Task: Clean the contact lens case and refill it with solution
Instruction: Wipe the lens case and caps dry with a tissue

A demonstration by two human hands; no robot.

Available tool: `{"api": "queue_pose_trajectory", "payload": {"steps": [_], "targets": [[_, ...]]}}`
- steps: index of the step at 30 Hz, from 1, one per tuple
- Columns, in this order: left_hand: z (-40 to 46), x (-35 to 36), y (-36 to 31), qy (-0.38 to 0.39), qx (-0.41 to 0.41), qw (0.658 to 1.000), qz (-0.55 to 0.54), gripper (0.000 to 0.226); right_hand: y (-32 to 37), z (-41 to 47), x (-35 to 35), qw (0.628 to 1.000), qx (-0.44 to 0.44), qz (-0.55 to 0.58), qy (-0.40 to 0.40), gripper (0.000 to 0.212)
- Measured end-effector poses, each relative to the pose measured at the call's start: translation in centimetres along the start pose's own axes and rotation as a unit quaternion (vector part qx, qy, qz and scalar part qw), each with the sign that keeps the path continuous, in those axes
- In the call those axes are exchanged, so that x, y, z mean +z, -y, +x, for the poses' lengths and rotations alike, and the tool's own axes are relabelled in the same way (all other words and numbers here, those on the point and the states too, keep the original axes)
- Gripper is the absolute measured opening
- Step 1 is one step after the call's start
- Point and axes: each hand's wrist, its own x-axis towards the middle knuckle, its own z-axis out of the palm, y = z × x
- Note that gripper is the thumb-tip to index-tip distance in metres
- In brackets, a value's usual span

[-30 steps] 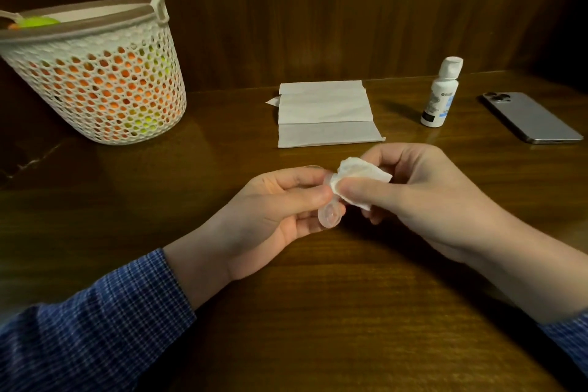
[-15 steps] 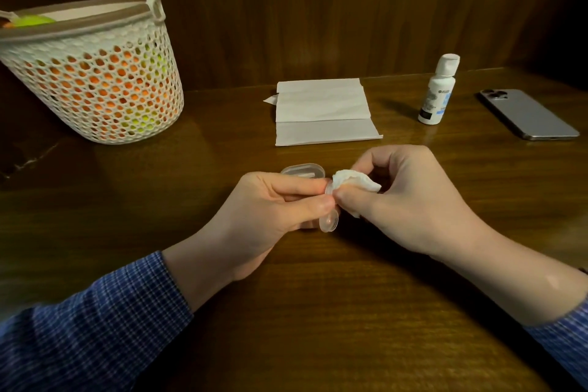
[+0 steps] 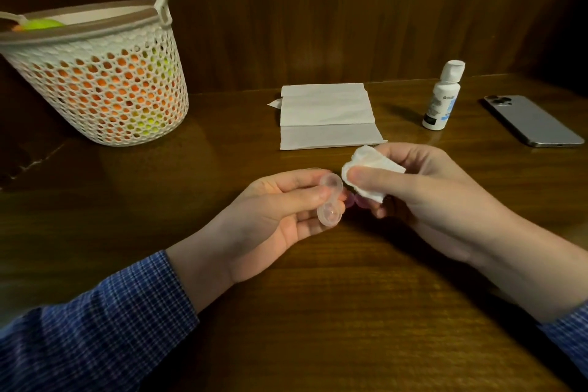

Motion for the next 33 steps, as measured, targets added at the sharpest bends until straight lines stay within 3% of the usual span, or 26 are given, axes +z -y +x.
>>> {"api": "queue_pose_trajectory", "payload": {"steps": [7,11,15,20,21,23,25,26,28,33], "targets": [[-0.1,0.2,0.5,-0.004,0.032,0.998,0.049,0.042,-0.9,0.0,0.7,0.990,-0.044,-0.131,-0.031,0.015],[-0.2,0.3,0.9,-0.064,0.060,0.989,0.123,0.041,-0.9,-0.1,1.0,0.964,-0.054,-0.246,-0.081,0.017],[-0.5,0.3,1.0,-0.080,0.082,0.978,0.173,0.040,-1.0,-0.4,1.3,0.948,-0.087,-0.288,-0.100,0.015],[0.0,0.2,0.6,-0.056,0.076,0.989,0.114,0.036,-0.9,-0.7,1.9,0.911,-0.148,-0.353,-0.151,0.010],[0.0,0.3,0.5,-0.039,0.065,0.993,0.094,0.038,-0.7,-0.6,1.7,0.923,-0.146,-0.325,-0.142,0.011],[0.0,0.3,0.3,-0.012,0.049,0.997,0.062,0.039,0.0,-0.4,1.1,0.990,-0.057,-0.098,-0.083,0.009],[0.0,0.1,0.2,-0.014,0.034,0.999,0.026,0.037,0.6,0.0,0.4,0.984,0.075,0.159,-0.029,0.020],[0.1,0.1,0.2,-0.018,0.028,0.999,0.005,0.037,0.7,0.2,0.1,0.971,0.112,0.209,-0.023,0.027],[0.2,0.0,0.1,-0.019,0.024,0.999,-0.020,0.045,0.8,0.3,-0.3,0.970,0.138,0.198,0.003,0.027],[0.0,-0.1,-0.1,0.000,0.031,0.999,-0.035,0.056,0.1,0.1,0.3,0.996,0.081,0.030,0.031,0.013]]}}
